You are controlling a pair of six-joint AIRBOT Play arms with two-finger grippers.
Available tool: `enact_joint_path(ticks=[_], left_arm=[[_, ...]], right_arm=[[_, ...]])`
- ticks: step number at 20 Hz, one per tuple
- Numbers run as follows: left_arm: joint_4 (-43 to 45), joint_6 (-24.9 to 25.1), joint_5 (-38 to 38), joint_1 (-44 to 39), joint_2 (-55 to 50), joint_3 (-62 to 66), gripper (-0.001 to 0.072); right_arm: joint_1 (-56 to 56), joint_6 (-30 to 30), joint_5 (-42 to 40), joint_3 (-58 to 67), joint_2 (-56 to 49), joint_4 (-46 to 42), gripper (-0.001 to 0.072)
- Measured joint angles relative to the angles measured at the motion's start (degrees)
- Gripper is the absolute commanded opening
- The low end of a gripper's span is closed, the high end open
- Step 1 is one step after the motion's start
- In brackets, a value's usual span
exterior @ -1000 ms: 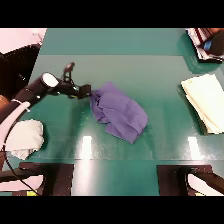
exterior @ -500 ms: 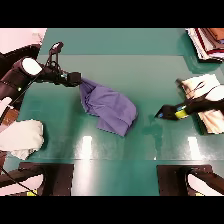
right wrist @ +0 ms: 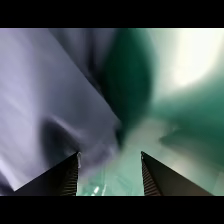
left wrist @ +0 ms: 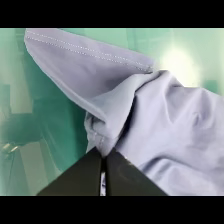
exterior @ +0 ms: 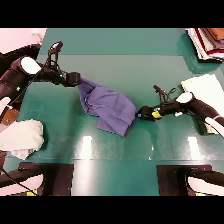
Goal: Fold the shirts.
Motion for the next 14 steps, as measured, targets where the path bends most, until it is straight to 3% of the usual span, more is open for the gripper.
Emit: enact_joint_path(ticks=[2, 3, 4, 9, 14], left_arm=[[0.02, 0.02, -0.02, 0.02, 0.0, 0.0, 0.0026], [0.02, 0.0, -0.04, 0.02, 0.0, 0.0, 0.0026], [0.04, 0.02, -0.04, 0.02, 0.0, 0.0, 0.0025], [0.07, 0.0, -0.9, 0.02, 0.22, 0.37, 0.0025], [1.03, 0.11, -2.27, 0.02, 3.28, 4.66, 0.0025]], right_arm=[[1.25, -0.17, -0.44, 2.69, -2.1, 0.37, 0.0422], [1.75, -0.22, -0.72, 3.85, -3.17, 0.52, 0.0246], [2.25, -0.28, -0.98, 5.07, -4.28, 0.59, 0.001], [3.19, -2.32, -2.05, 10.03, -6.99, 0.2, 0.0012], [-0.33, -2.6, -1.81, 15.52, -0.5, -5.6, 0.0011]])
